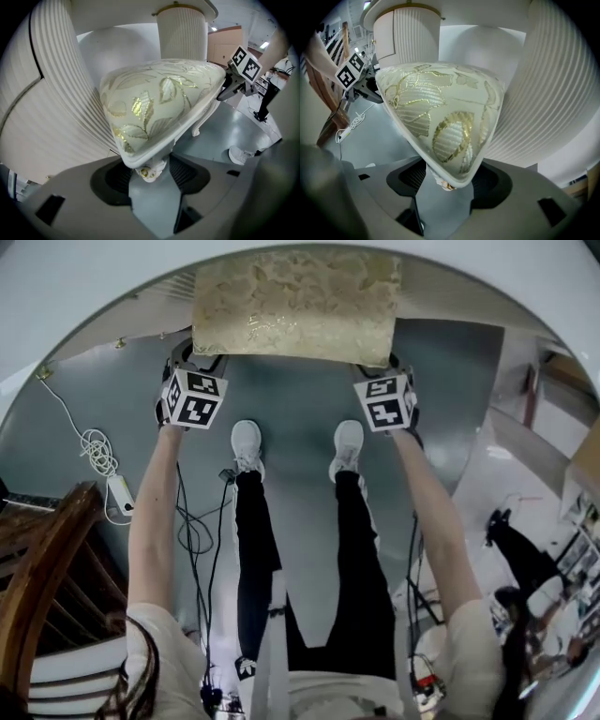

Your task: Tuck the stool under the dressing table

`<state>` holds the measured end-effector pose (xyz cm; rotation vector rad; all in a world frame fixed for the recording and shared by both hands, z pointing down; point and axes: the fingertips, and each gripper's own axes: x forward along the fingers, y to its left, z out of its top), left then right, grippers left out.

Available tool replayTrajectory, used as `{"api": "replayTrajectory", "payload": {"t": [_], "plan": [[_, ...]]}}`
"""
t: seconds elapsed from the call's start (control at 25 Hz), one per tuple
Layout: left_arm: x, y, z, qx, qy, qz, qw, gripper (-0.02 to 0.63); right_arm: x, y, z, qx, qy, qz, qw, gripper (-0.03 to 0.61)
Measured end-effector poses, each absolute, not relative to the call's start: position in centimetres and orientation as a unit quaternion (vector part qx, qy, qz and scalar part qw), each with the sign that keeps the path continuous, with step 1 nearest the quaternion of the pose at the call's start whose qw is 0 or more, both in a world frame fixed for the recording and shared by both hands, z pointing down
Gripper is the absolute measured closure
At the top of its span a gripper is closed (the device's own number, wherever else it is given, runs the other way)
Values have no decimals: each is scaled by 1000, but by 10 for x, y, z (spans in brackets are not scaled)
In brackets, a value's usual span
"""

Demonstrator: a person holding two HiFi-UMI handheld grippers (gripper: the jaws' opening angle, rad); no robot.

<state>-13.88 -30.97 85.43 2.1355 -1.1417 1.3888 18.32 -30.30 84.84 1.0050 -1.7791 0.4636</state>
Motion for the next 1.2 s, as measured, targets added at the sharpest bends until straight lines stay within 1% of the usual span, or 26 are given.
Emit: {"api": "replayTrajectory", "payload": {"t": [0.4, 0.76, 0.92, 1.2], "plan": [[-137, -295, 853, 734, -413, 504, 194, 371, 187, -299, 850, 416, -734, 187, 502, 298], [-109, -235, 856, 749, -443, 441, 219, 388, 211, -296, 856, 360, -740, 145, 550, 298], [-97, -241, 852, 757, -439, 435, 215, 396, 219, -321, 850, 370, -736, 130, 551, 298], [-82, -252, 850, 758, -428, 444, 213, 390, 232, -342, 848, 365, -742, 119, 550, 298]]}}
